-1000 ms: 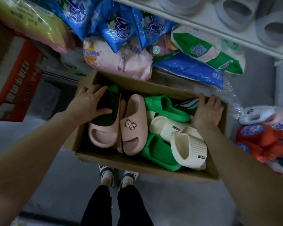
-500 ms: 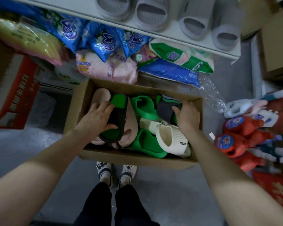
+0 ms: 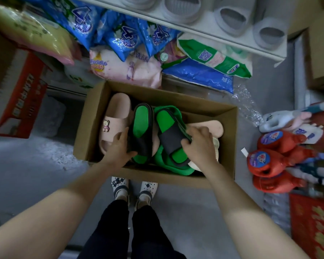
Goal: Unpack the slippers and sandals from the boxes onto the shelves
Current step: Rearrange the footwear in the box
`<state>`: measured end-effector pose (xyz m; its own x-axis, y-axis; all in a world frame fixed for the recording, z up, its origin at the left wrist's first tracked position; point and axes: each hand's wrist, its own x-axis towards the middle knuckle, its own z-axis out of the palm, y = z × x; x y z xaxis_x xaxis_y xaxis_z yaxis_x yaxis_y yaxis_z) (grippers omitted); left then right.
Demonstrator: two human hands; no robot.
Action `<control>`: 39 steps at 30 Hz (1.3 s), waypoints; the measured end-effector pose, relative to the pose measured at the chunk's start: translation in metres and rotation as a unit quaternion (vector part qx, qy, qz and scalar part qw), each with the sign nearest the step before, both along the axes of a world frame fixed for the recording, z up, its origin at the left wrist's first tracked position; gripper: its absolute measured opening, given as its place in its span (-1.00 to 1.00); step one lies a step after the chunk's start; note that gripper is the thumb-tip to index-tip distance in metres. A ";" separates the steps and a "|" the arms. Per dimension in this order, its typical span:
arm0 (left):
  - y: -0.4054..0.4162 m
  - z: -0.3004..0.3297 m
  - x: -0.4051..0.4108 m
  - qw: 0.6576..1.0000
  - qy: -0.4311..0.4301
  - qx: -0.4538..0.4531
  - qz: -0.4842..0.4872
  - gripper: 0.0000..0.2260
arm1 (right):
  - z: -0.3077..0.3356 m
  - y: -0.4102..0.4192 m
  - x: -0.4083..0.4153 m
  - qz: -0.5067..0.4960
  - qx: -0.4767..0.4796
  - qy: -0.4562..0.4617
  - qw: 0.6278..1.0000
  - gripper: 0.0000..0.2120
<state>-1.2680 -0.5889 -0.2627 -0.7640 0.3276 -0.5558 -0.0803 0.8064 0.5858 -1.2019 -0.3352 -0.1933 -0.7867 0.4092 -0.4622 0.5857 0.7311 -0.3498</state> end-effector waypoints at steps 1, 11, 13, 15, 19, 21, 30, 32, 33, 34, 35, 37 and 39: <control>-0.001 -0.004 -0.001 1.000 -0.005 -0.009 0.014 -0.19 | 0.002 0.002 -0.009 0.012 -0.023 -0.003 1.000 -0.54; 0.012 -0.011 -0.004 0.997 0.045 -0.064 -0.024 -0.46 | -0.026 0.006 -0.033 0.103 -0.032 -0.079 0.991 -0.29; 0.013 -0.012 -0.005 0.996 0.080 -0.037 -0.013 -0.57 | -0.028 0.000 -0.038 0.152 -0.012 -0.066 0.986 -0.29; 0.017 -0.013 -0.005 0.994 0.108 -0.002 0.000 -0.64 | -0.031 -0.007 -0.044 0.200 0.004 -0.070 0.977 -0.24; 0.029 -0.018 0.001 0.991 0.095 0.089 0.024 -0.69 | -0.042 -0.007 -0.052 0.205 0.015 -0.112 0.972 -0.17; 0.030 -0.021 0.007 0.988 0.069 0.124 0.065 -0.65 | -0.043 -0.006 -0.054 0.181 -0.009 -0.117 0.976 -0.18; 0.017 0.013 0.009 0.981 -0.039 0.162 0.100 -0.50 | -0.007 0.013 -0.037 0.080 -0.100 -0.023 0.992 -0.35; 0.008 0.034 0.005 0.983 -0.041 0.164 0.076 -0.41 | 0.009 0.018 -0.032 0.047 -0.139 -0.010 0.989 -0.35; 0.003 0.045 0.003 0.985 -0.031 0.159 0.064 -0.35 | 0.019 0.020 -0.031 0.024 -0.171 0.001 0.985 -0.34; -0.003 0.056 -0.001 0.987 -0.017 0.152 0.054 -0.31 | 0.030 0.020 -0.030 -0.003 -0.209 0.014 0.978 -0.34; -0.009 0.067 -0.004 0.989 0.000 0.140 0.045 -0.28 | 0.042 0.020 -0.031 -0.025 -0.244 0.028 0.969 -0.34; -0.021 0.091 -0.012 0.991 0.041 0.124 0.029 -0.26 | 0.065 0.018 -0.034 -0.051 -0.301 0.057 0.951 -0.36; -0.034 0.114 -0.021 0.988 0.091 0.128 0.012 -0.30 | 0.085 0.010 -0.040 -0.062 -0.349 0.085 0.931 -0.38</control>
<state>-1.2890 -0.6228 -0.1489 -0.8524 0.4204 -0.3109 0.0274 0.6298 0.7763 -1.2418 -0.3252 -0.1083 -0.8389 0.1486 -0.5236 0.5442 0.2209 -0.8093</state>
